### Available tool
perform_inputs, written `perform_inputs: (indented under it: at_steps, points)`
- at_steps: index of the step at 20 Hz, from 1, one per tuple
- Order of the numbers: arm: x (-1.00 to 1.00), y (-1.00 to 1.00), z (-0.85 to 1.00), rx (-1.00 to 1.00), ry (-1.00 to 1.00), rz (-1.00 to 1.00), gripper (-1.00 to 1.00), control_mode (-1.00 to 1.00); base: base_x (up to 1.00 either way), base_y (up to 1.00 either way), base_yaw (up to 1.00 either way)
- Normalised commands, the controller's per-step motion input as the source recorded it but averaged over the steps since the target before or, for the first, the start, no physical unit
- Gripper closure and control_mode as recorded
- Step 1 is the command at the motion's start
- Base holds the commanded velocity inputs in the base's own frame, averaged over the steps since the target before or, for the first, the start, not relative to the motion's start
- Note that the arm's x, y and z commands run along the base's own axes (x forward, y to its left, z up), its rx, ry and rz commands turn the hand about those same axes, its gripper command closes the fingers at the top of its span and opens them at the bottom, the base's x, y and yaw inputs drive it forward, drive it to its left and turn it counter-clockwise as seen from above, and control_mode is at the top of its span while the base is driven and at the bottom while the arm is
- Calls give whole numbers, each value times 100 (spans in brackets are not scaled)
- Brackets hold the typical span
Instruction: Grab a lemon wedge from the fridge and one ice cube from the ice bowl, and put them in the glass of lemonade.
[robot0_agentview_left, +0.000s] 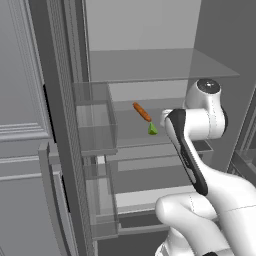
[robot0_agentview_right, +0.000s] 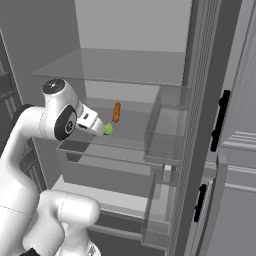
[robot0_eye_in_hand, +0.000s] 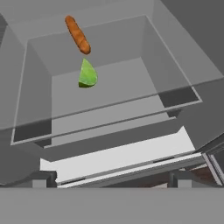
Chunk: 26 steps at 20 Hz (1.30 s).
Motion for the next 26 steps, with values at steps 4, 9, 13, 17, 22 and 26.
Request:
perform_inputs:
  at_steps: [4, 9, 13, 17, 22, 26]
  points:
    - [33, 11, -13, -1, 12, 5, -100, -100, 0, 0, 0]
    - [48, 6, -35, 0, 16, 3, -100, -100, 0, 0, 0]
    - [95, 0, -49, 0, 41, 0, -100, -100, 0, 0, 0]
    - [100, 11, -35, 0, 25, 0, -100, -100, 0, 0, 0]
    - [51, 1, -35, 2, -1, 0, -100, -100, 0, 0, 0]
    - [1, -1, -48, 5, -18, 1, -100, -100, 0, 0, 0]
